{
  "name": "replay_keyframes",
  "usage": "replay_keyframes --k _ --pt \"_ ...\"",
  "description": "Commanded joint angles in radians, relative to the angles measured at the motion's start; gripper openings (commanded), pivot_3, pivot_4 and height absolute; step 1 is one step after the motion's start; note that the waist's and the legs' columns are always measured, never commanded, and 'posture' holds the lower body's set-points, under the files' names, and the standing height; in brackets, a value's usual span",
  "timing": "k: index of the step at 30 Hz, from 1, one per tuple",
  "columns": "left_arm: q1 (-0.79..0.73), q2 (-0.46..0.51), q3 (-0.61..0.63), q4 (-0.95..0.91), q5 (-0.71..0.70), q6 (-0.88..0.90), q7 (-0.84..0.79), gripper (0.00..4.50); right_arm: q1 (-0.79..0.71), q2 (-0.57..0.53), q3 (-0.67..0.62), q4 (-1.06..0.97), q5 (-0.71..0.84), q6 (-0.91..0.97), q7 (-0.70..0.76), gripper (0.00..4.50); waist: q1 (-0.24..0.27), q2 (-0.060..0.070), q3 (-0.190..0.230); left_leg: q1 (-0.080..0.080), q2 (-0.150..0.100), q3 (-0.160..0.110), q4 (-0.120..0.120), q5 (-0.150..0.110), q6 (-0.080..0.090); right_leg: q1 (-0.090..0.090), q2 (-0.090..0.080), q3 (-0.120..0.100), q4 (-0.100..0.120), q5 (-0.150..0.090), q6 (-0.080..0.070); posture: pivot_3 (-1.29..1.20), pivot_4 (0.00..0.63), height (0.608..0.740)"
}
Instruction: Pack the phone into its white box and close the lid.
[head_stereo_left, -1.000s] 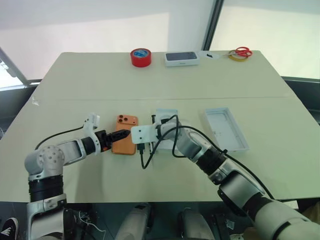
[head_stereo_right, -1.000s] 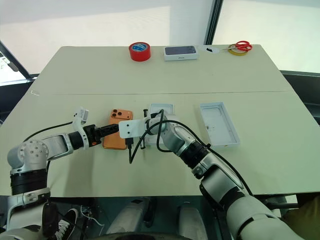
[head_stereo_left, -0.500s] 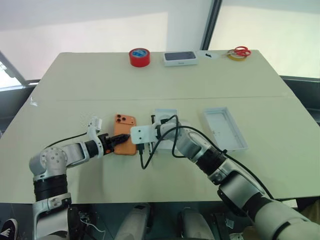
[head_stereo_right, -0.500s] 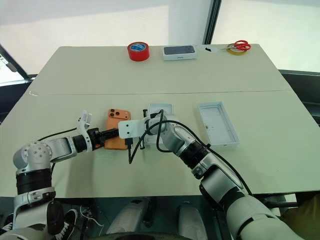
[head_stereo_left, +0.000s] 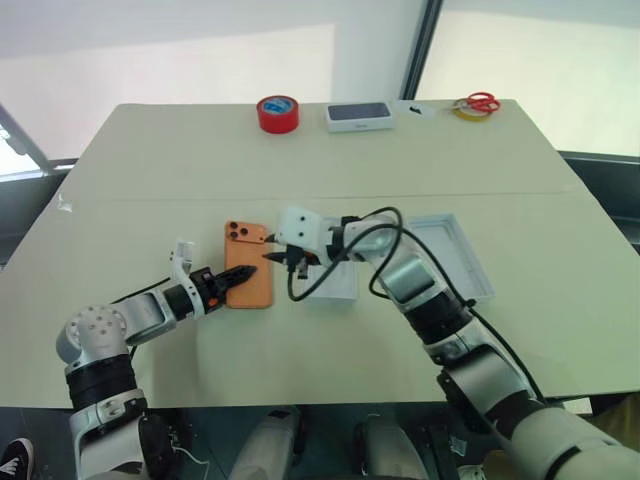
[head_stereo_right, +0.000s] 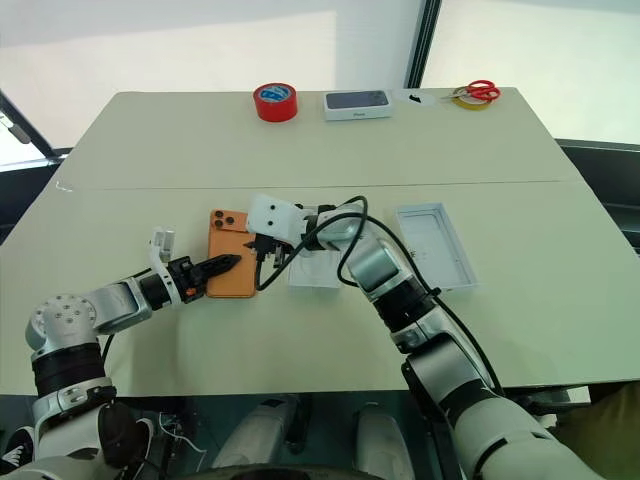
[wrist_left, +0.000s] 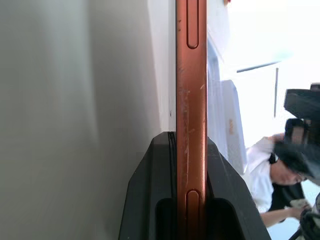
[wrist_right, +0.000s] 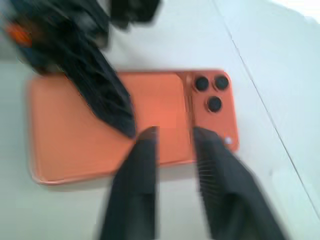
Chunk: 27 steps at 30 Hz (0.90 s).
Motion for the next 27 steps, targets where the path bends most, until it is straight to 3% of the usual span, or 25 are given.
replay_keyframes --k 1,6,17,20,23,27 --pt "-0.027 -0.009 0.02 -0.066 -0.07 -0.004 0.006 0.0 0.095 -0.128 -0.014 -0.138 0.055 -0.075 0.101 2.41 0.002 -0.001 0.001 -0.001 -0.001 0.0 0.0 0.0 0.0 0.0 -0.001 0.0 0.0 0.0 0.0 0.0 0.15 0.736" --pt "-0.028 -0.031 0.001 -0.102 -0.091 0.0 0.031 0.0 0.218 -0.258 -0.01 -0.211 0.074 -0.156 0.146 2.41 -0.008 -0.002 0.001 -0.001 -0.001 0.001 0.001 -0.001 0.001 0.0 -0.002 0.0 -0.001 0.0 0.0 0.0 0.15 0.736" --pt "-0.047 -0.037 -0.032 -0.116 -0.105 -0.008 0.073 0.0 0.246 -0.274 0.012 -0.162 0.023 -0.17 0.088 2.41 0.001 -0.003 0.002 -0.002 0.0 0.001 0.001 -0.001 0.001 0.0 -0.002 0.0 -0.001 0.0 0.0 0.0 0.15 0.736" --pt "-0.055 -0.039 -0.034 -0.117 -0.109 -0.005 0.082 0.0 0.251 -0.282 0.02 -0.159 0.02 -0.172 0.09 1.57 0.0 -0.004 0.002 -0.002 0.0 0.001 0.001 -0.001 0.001 0.0 -0.002 0.0 -0.001 0.0 0.0 0.0 0.15 0.736" --pt "-0.068 -0.044 -0.036 -0.129 -0.113 -0.011 0.095 0.0 0.25 -0.288 0.031 -0.154 0.011 -0.164 0.086 0.03 -0.001 -0.004 0.002 -0.002 0.0 0.001 0.001 -0.001 0.001 0.0 -0.002 0.0 -0.001 0.0 0.0 0.0 0.15 0.736" --pt "-0.083 -0.054 -0.033 -0.144 -0.133 -0.01 0.115 0.0 0.248 -0.276 0.015 -0.193 0.052 -0.101 0.094 0.03 0.0 -0.004 0.002 -0.002 0.0 0.0 0.001 -0.001 0.001 0.0 -0.002 0.0 -0.001 0.0 0.0 0.0 0.15 0.736"
